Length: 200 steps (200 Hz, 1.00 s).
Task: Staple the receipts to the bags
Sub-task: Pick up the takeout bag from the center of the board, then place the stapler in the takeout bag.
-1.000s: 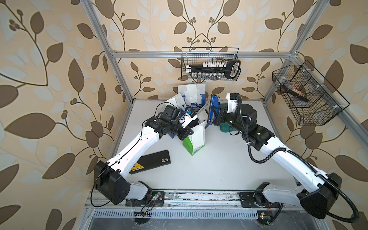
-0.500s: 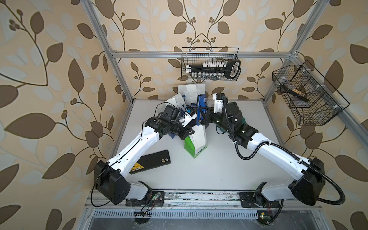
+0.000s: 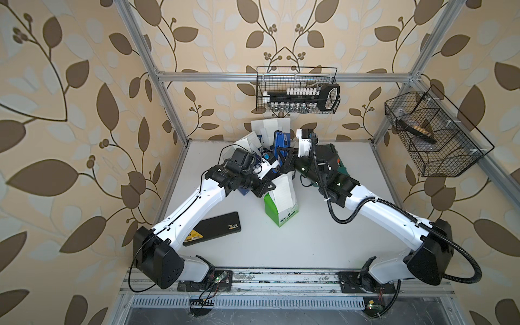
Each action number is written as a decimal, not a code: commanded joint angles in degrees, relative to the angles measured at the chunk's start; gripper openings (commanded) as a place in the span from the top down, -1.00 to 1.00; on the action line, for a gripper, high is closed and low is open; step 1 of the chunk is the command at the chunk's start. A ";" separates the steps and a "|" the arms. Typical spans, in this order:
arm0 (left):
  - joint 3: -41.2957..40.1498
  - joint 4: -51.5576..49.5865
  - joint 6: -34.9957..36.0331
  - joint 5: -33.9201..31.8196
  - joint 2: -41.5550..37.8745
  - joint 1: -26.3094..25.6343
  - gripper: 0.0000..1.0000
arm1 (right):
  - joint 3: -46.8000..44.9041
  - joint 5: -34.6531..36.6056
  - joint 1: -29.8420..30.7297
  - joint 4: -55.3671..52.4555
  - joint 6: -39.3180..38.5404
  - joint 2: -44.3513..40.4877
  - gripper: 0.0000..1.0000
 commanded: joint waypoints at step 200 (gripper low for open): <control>0.43 12.26 -10.51 -3.39 -2.63 1.35 1.00 | -5.07 9.83 8.29 -2.04 -14.91 -4.95 1.00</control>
